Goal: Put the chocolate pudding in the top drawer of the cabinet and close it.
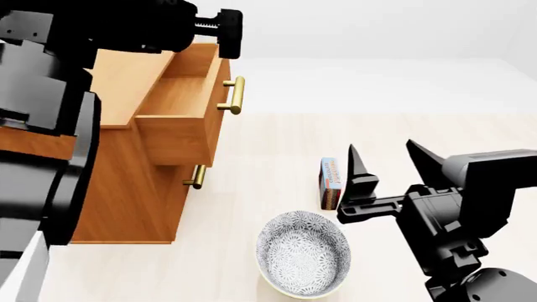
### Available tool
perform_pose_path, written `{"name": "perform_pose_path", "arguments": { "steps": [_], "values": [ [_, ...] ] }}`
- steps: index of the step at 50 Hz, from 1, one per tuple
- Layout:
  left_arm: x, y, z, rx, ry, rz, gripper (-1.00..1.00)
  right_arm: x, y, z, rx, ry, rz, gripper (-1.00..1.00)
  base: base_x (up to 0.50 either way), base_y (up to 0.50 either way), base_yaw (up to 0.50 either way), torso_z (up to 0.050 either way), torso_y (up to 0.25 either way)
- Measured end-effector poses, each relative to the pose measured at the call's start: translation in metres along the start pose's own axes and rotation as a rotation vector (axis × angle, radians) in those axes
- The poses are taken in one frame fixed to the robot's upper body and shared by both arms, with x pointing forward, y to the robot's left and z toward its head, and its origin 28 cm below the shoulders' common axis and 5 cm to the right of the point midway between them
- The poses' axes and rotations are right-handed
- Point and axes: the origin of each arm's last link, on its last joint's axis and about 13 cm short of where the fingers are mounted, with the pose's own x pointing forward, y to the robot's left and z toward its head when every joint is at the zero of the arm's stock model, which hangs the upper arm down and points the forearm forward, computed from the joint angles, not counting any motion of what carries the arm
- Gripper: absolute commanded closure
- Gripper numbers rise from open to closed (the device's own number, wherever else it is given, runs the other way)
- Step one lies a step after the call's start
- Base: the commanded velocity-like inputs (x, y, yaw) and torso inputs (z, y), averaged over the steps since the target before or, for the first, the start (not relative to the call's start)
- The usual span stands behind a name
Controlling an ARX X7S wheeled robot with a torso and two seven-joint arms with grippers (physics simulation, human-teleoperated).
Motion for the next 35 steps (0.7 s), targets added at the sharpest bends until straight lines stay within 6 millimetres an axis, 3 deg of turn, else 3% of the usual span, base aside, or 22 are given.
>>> {"name": "perform_pose_path", "arguments": {
  "steps": [15,35],
  "values": [
    [0.007,-0.001,-0.011,-0.033,0.203,0.012,-1.00,0.006,-0.002,-0.008,0.005,0.017,-0.014,-1.00,0.00,0.00,0.00,0.000,0.000],
    [0.010,-0.005,-0.019,-0.081,0.274,-0.031,-1.00,0.003,-0.009,-0.013,0.028,0.032,-0.019,-1.00,0.00,0.00,0.00,0.000,0.000]
  ]
}}
